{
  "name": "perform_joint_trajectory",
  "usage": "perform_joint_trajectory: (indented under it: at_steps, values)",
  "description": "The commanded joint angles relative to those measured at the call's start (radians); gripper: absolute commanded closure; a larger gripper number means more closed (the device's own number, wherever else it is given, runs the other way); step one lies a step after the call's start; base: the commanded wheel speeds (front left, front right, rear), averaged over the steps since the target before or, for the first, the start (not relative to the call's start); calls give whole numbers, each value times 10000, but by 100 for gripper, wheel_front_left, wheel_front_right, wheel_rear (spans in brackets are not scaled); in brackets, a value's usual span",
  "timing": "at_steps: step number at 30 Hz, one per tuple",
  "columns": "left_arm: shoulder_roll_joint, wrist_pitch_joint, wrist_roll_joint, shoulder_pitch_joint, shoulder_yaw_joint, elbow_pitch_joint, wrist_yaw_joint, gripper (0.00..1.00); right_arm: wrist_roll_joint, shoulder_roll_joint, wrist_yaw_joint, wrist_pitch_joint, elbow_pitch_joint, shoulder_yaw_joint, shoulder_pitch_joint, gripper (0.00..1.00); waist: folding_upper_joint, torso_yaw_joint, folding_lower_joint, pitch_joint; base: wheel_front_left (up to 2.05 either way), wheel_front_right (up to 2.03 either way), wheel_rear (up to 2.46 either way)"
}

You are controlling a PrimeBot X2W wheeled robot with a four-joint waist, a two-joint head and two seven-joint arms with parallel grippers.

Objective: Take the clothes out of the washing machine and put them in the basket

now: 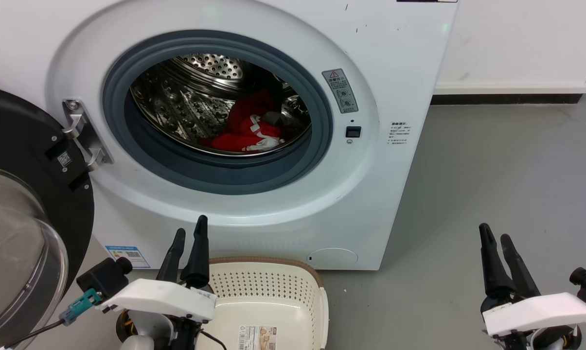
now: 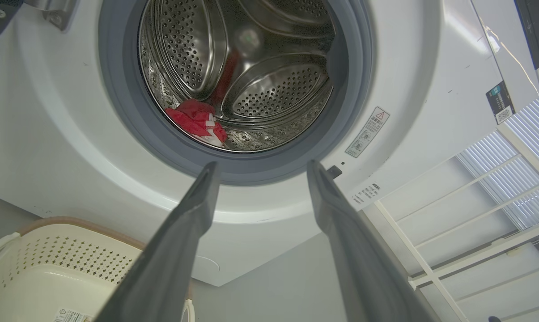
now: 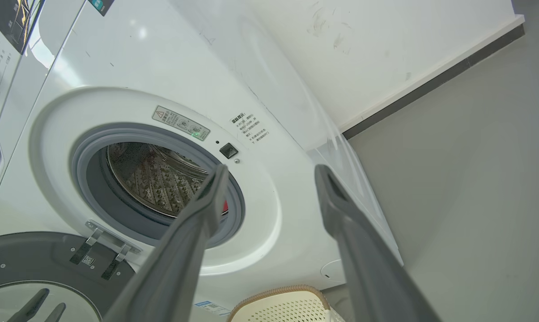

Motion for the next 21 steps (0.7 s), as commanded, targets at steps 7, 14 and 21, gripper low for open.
perform_joint_trajectory:
  at_steps: [7, 14, 21]
  values:
    - [20, -304, 1437, -266, -220, -42, 211, 0, -1219, -6, 0, -292, -248, 33, 88, 0, 0, 79, 0, -31, 0, 0, 0]
    - [22, -501, 2457, -287, -323, -89, 294, 0, -2218, -5, 0, -408, -361, 72, 162, 0, 0, 134, 0, -46, 0, 0, 0]
    - [61, -658, 3286, -280, -480, -70, 358, 0, -3008, -4, 0, -446, -475, 105, 246, 0, 0, 179, 0, -62, 0, 0, 0]
